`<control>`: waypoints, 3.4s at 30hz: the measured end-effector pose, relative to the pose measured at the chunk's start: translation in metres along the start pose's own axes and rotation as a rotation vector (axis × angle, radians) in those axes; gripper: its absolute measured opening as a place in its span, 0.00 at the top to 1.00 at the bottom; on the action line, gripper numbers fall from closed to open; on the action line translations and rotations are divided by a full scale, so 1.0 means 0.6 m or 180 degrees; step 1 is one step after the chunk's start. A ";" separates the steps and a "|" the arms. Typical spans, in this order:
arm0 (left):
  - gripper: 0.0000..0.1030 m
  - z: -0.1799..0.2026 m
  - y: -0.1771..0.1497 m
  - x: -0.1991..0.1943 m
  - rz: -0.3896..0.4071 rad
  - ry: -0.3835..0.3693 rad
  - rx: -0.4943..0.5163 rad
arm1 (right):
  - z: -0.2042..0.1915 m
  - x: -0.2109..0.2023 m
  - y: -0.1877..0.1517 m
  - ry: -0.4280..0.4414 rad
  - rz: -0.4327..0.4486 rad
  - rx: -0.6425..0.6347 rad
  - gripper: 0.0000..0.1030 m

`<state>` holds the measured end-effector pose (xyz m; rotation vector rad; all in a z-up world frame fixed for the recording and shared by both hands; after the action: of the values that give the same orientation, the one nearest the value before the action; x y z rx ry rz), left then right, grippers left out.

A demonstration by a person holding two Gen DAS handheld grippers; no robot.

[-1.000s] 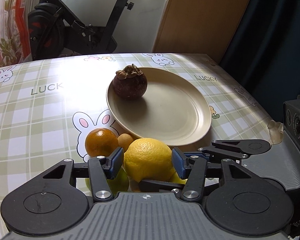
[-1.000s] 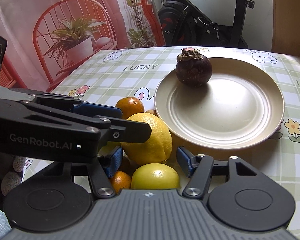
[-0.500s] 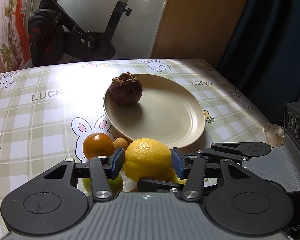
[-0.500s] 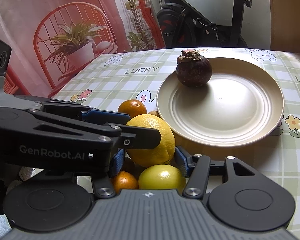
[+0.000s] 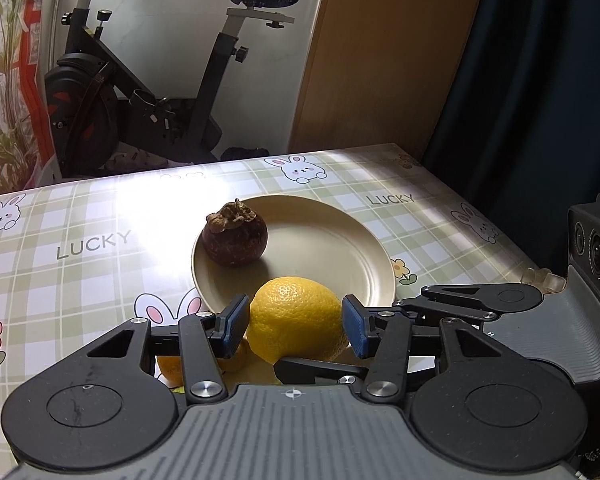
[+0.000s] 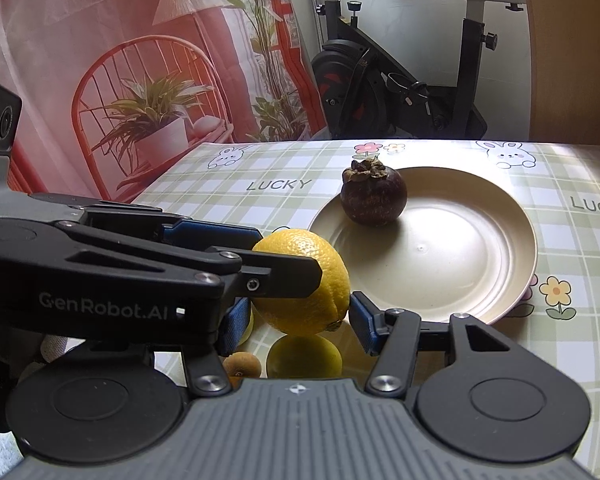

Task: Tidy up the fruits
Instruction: 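Carry the lemon in the left gripper onto the plate beside the mangosteen, then open the left gripper to release the lemon and withdraw, then move the left tool to the small green fruit and close on it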

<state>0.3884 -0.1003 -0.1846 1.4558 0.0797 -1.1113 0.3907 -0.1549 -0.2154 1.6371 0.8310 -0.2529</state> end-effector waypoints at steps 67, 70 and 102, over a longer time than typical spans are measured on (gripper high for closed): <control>0.41 -0.026 0.020 -0.218 0.0628 0.0883 -0.0389 | 0.008 -0.146 0.078 -0.0551 0.0305 -0.0155 0.32; 0.41 -0.033 0.003 -0.209 0.0583 0.0851 -0.0516 | 0.006 -0.143 0.064 -0.0544 0.0250 -0.0173 0.32; 0.43 -0.101 0.021 -0.215 0.0834 0.1009 -0.0597 | -0.014 -0.081 0.067 -0.0245 0.0131 -0.0197 0.47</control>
<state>0.3613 0.0153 -0.1041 1.4157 0.2044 -0.6384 0.3790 -0.1665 -0.1541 1.5753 0.7391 -0.2572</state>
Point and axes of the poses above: each gripper's, at about its wrist camera, not at the fingertips, and x roughly the way its jaws point, z to its right, y to its top, the point moved 7 cm from there along x, roughly the way its jaws point, and after that the axes turned 4 degrees about -y, right-handed, at the moved point
